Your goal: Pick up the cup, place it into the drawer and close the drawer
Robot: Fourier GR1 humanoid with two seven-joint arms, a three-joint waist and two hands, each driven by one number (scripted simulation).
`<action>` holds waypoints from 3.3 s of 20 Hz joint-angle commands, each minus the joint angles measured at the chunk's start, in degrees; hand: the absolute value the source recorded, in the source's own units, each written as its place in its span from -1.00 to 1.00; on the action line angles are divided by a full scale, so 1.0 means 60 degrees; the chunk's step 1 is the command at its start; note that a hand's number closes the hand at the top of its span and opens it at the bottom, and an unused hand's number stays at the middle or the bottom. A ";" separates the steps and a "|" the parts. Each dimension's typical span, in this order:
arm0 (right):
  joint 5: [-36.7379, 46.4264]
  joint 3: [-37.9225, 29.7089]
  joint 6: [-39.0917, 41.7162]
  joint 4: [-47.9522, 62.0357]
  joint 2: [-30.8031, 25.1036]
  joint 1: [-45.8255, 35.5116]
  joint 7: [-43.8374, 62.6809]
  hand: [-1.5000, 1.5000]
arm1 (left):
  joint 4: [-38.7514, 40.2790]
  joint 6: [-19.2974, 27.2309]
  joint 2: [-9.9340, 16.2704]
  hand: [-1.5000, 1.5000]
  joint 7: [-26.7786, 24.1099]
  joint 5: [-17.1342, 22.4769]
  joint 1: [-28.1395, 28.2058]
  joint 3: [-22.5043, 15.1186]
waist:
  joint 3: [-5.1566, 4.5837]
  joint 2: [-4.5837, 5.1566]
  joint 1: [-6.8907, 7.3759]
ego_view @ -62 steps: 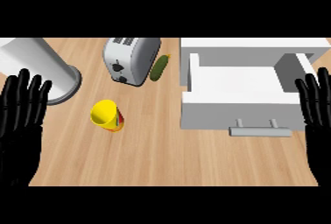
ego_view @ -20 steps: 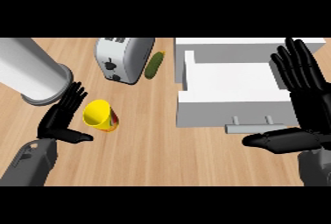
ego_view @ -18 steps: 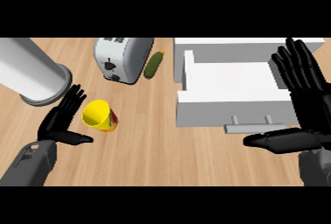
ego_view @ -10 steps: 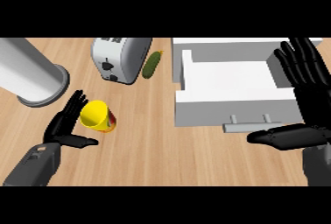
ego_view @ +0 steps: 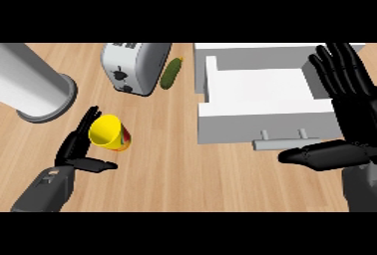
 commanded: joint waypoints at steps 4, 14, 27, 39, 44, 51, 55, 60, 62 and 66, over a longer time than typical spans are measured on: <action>-0.0011 -0.0093 0.0015 0.0416 0.0066 -0.0143 -0.0324 -1.00 | 0.0263 -0.0722 0.0064 -1.00 -0.1092 -0.0168 -0.0036 -0.0044 | -0.0014 0.0083 -0.0076; -0.0500 -0.0371 0.0526 0.0178 -0.0316 0.0167 -0.0181 -1.00 | 0.0412 -0.1710 -0.0359 -1.00 -0.0812 0.0028 -0.0472 0.0095 | -0.0017 0.0070 -0.0226; -0.0486 -0.0636 0.0364 0.0311 -0.0442 -0.0014 0.0044 -1.00 | -0.0576 0.0647 -0.0820 1.00 -0.2837 0.0363 -0.0324 0.0682 | -0.0003 0.0024 -0.0080; -0.0326 -0.0621 0.0250 0.0227 -0.0439 0.0003 0.0184 -1.00 | -0.1959 0.1212 -0.1499 1.00 -0.1880 0.1050 -0.1052 0.1085 | 0.0049 -0.0160 0.0293; 0.0174 -0.0117 -0.0150 -0.0548 0.0031 0.0610 0.0293 -1.00 | -0.3418 0.2090 -0.2135 1.00 -0.0544 0.1064 -0.1782 0.0663 | 0.0056 -0.0217 0.0372; 0.0441 -0.0191 -0.0174 0.0125 -0.0053 0.0237 -0.0022 -1.00 | -0.5329 0.2847 -0.2924 1.00 0.2329 0.1088 -0.3166 -0.0354 | 0.0058 -0.0222 0.0450; -0.0251 -0.0784 0.0384 -0.0073 -0.0435 0.0811 -0.0205 -1.00 | -0.5846 0.3888 -0.2934 1.00 0.3870 0.1372 -0.4155 -0.0937 | 0.0058 -0.0201 0.0249; 0.0376 -0.0372 0.0092 0.0620 -0.0089 0.0449 -0.0646 -1.00 | -0.6108 0.5095 -0.2939 1.00 0.4897 0.2105 -0.4757 -0.2402 | 0.0054 -0.0165 0.0242; 0.0248 -0.0354 0.0092 -0.0193 -0.0120 0.0710 -0.0315 -1.00 | -0.5181 0.5573 -0.2940 1.00 0.5230 0.1883 -0.5976 -0.1910 | 0.0054 -0.0136 0.0085; -0.0086 -0.0673 0.0287 0.0657 -0.0445 -0.0202 -0.0168 -1.00 | -0.3742 0.5968 -0.2940 1.00 0.5783 0.2355 -0.6824 -0.2533 | 0.0058 -0.0065 -0.0040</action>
